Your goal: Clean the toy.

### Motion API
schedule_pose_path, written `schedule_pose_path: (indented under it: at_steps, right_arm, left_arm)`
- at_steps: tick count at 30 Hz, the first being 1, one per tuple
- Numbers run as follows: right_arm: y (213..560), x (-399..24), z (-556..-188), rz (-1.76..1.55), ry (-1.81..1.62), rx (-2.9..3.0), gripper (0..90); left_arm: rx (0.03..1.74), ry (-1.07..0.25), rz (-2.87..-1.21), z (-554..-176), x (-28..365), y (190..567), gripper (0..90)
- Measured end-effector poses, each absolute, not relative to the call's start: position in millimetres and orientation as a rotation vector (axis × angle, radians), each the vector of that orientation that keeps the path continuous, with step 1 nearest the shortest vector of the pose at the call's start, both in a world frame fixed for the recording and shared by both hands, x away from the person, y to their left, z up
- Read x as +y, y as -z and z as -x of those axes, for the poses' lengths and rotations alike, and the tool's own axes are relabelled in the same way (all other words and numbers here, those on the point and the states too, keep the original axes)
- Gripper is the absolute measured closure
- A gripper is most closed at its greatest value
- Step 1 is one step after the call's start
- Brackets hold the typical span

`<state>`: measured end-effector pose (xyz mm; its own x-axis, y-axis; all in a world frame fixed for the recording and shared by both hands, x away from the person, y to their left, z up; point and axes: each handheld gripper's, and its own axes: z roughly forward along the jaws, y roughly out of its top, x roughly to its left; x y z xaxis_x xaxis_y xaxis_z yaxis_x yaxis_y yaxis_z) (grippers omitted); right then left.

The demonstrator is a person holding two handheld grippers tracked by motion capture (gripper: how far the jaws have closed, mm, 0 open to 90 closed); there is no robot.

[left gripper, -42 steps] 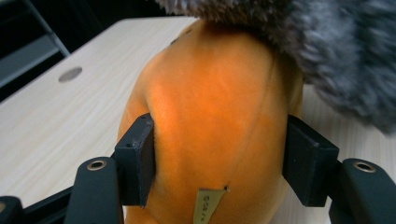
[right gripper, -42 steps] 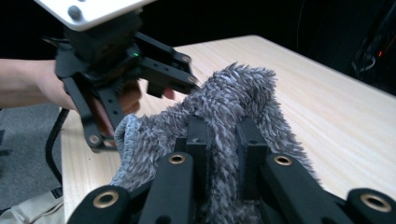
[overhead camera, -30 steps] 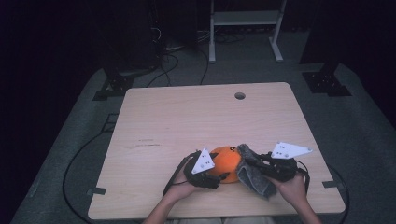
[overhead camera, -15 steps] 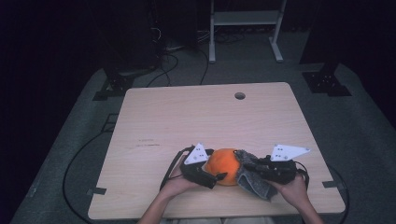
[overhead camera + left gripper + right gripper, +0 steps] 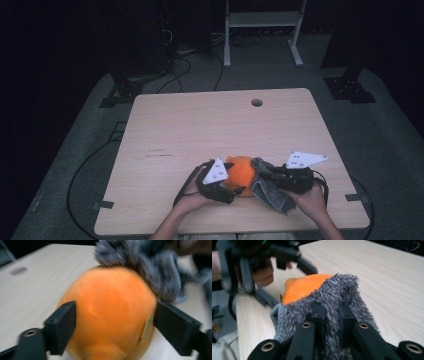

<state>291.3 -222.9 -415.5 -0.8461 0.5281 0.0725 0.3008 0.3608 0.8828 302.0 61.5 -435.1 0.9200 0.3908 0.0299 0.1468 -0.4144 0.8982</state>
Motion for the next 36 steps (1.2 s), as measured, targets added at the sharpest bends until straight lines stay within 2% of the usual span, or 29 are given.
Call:
schedule_pose_path:
  at_steps: [2, 4, 5, 8, 10, 12, 16, 20, 22, 23, 24, 27, 29, 32, 36]
  right_arm:
    - [416.9, -223.0, -287.1, -0.720, -1.464, 2.427, 77.4]
    - [417.6, -222.8, -281.6, -0.695, -1.445, 2.446, 77.4]
    - [416.3, -221.6, -278.5, -0.678, -1.433, 2.452, 77.4]
    - [409.1, -210.6, -269.6, -0.580, -1.405, 2.455, 77.5]
    - [405.3, -205.1, -270.3, -0.560, -1.423, 2.455, 77.6]
    - [404.8, -205.1, -275.0, -0.568, -1.429, 2.451, 77.7]
    - [408.8, -221.0, -283.9, -0.657, -1.444, 2.415, 77.7]
    - [414.0, -232.8, -283.4, -0.709, -1.434, 2.406, 77.7]
    - [413.9, -230.4, -278.4, -0.675, -1.438, 2.418, 77.7]
    - [413.2, -227.2, -275.2, -0.638, -1.452, 2.429, 77.6]
    - [412.3, -224.4, -272.6, -0.612, -1.458, 2.441, 77.6]
    - [409.1, -215.8, -271.3, -0.556, -1.452, 2.455, 77.6]
    - [407.7, -218.1, -277.9, -0.588, -1.469, 2.436, 77.7]
    - [408.5, -225.9, -286.8, -0.659, -1.479, 2.412, 77.8]
    - [416.4, -241.0, -295.6, -0.753, -1.465, 2.402, 77.7]
  left_arm:
    - [0.459, -0.245, -1.984, -307.5, 65.2, 435.5, 9.6]
    - [0.497, -0.180, -2.029, -311.6, 62.4, 441.3, 8.1]
    - [0.494, -0.194, -2.037, -310.6, 60.6, 444.3, 8.8]
    - [0.405, -0.280, -2.053, -300.7, 56.2, 444.4, 20.2]
    - [0.349, -0.319, -2.076, -294.4, 52.4, 442.9, 23.8]
    - [0.318, -0.341, -2.105, -291.0, 51.6, 440.6, 24.8]
    - [0.297, -0.303, -2.084, -291.7, 55.1, 440.4, 24.7]
    - [0.384, -0.267, -2.047, -299.5, 57.7, 437.8, 13.4]
    - [0.431, -0.222, -2.080, -304.1, 56.0, 439.9, 5.7]
    - [0.431, -0.216, -2.087, -304.3, 55.5, 441.7, 5.6]
    - [0.420, -0.232, -2.082, -303.0, 55.7, 443.7, 7.0]
    - [0.338, -0.310, -2.099, -294.8, 56.1, 442.9, 20.3]
    - [0.287, -0.348, -2.112, -288.8, 53.6, 442.5, 23.7]
    - [0.205, -0.401, -2.137, -281.6, 49.4, 440.8, 25.2]
    - [0.161, -0.390, -2.128, -279.5, 50.5, 439.2, 22.8]
